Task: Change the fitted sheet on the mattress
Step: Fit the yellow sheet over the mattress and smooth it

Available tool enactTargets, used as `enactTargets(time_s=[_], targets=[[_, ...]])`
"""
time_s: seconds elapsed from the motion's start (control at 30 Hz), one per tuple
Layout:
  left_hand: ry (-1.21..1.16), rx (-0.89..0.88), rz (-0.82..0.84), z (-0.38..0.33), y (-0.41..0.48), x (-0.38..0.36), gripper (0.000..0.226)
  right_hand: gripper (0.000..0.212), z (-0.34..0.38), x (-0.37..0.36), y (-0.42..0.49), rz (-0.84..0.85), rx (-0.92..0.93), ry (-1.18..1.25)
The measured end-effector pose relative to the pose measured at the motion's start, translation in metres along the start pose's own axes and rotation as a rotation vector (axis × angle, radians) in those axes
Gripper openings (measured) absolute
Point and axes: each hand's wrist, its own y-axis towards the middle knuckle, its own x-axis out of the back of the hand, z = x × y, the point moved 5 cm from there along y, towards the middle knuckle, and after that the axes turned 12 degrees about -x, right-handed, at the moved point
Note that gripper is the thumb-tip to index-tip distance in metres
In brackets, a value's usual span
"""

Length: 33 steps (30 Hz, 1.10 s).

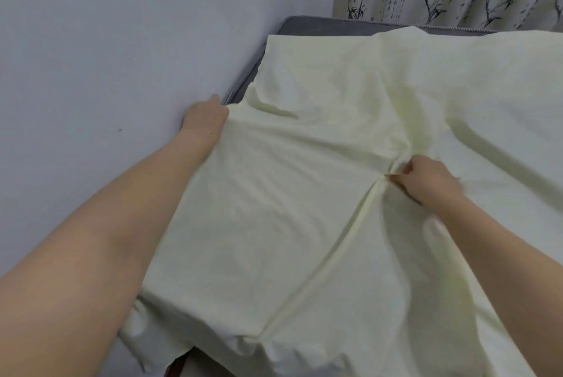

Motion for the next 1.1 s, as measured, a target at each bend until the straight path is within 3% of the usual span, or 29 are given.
enactTargets(time_s=[0.07, 0.13, 0.23, 0.33, 0.4, 0.47, 0.57, 0.7, 0.8, 0.87, 0.97, 1.03, 1.1], targets=[[0.075, 0.002, -0.029, 0.006, 0.01, 0.005, 0.027, 0.018, 0.007, 0.004, 0.01, 0.113, -0.039, 0.281], [0.007, 0.08, -0.062, 0.014, 0.018, 0.006, 0.028, 0.007, 0.013, 0.003, 0.013, 0.258, -0.135, 0.735], [-0.239, 0.192, -0.109, 0.016, 0.02, -0.006, 0.027, 0.019, 0.016, -0.005, 0.015, 0.259, -0.171, 1.07], [-0.481, 0.182, -0.094, 0.0, 0.014, -0.032, 0.042, 0.016, 0.01, -0.01, 0.01, 0.005, -0.12, 0.859], [-0.473, 0.113, -0.023, -0.011, 0.011, -0.05, 0.062, 0.036, 0.015, -0.015, -0.004, -0.148, 0.012, 0.557], [-0.432, 0.03, -0.079, -0.013, 0.01, -0.058, 0.061, 0.062, 0.026, -0.032, -0.027, -0.107, 0.217, 0.282], [-0.483, -0.011, -0.205, -0.008, 0.007, -0.063, 0.051, 0.057, 0.023, -0.064, -0.054, 0.048, 0.389, -0.118], [-0.629, 0.058, -0.278, -0.001, 0.002, -0.06, 0.04, 0.057, -0.017, -0.06, -0.06, -0.031, 0.286, -0.152], [-0.692, 0.16, -0.244, 0.004, -0.007, -0.053, 0.04, 0.058, -0.04, -0.052, -0.066, -0.058, 0.216, -0.163], [-0.604, 0.115, -0.181, -0.002, -0.02, -0.04, 0.037, 0.058, -0.049, -0.048, -0.072, -0.049, 0.188, -0.163], [-0.457, 0.037, -0.222, -0.017, -0.06, -0.019, 0.033, 0.055, -0.05, -0.039, -0.084, -0.051, 0.145, -0.203], [-0.401, 0.119, -0.164, -0.024, -0.096, -0.021, 0.036, 0.051, -0.042, -0.033, -0.098, -0.101, 0.138, -0.263], [-0.411, 0.22, -0.019, -0.028, -0.128, -0.035, 0.05, 0.051, -0.026, -0.034, -0.122, -0.101, 0.263, -0.214]])
